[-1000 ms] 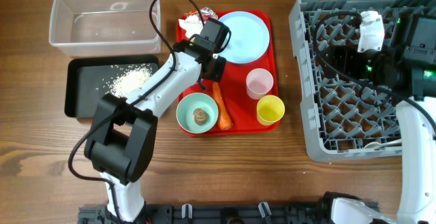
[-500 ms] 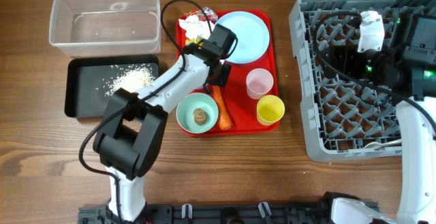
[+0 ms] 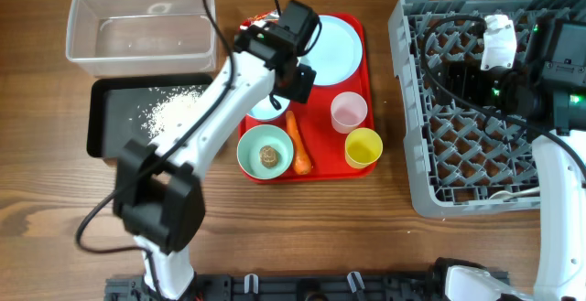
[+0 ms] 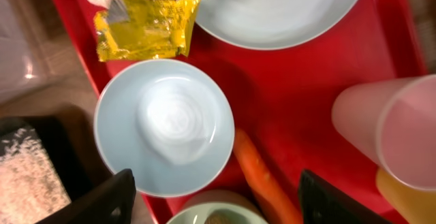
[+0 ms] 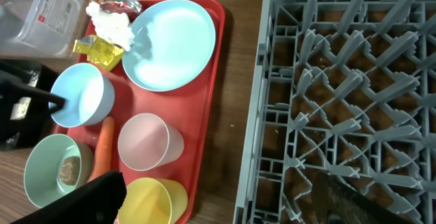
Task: Sort waste into correct bins and load items into the dishwasher rack
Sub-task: 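Grasp the green bowl with food using the left gripper, then tip the green bowl's food onto the black tray, then place the green bowl back on the red tray with the left gripper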
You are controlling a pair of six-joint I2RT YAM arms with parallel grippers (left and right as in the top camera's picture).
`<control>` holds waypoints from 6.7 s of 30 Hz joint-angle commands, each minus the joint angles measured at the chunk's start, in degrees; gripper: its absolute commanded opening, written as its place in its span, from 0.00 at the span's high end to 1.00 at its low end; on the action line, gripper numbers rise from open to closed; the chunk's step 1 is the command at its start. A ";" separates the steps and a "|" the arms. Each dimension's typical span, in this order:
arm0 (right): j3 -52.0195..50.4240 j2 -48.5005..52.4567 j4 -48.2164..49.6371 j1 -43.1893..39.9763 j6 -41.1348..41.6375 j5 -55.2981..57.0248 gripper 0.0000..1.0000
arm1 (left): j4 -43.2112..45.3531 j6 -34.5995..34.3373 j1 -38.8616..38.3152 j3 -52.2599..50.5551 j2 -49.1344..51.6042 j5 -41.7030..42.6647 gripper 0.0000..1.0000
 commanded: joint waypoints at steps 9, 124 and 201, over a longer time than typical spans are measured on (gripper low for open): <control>0.00 0.61 0.09 0.24 -0.81 0.46 0.10 | -17.33 -8.07 -3.37 -3.67 -2.47 11.50 0.39; 0.00 2.43 -0.07 0.24 0.55 0.66 0.10 | -18.23 33.62 63.78 -14.08 7.23 89.37 0.96; 0.00 2.43 -0.98 0.24 0.70 0.61 0.10 | 12.72 -10.80 -10.69 -37.53 -14.99 8.24 0.25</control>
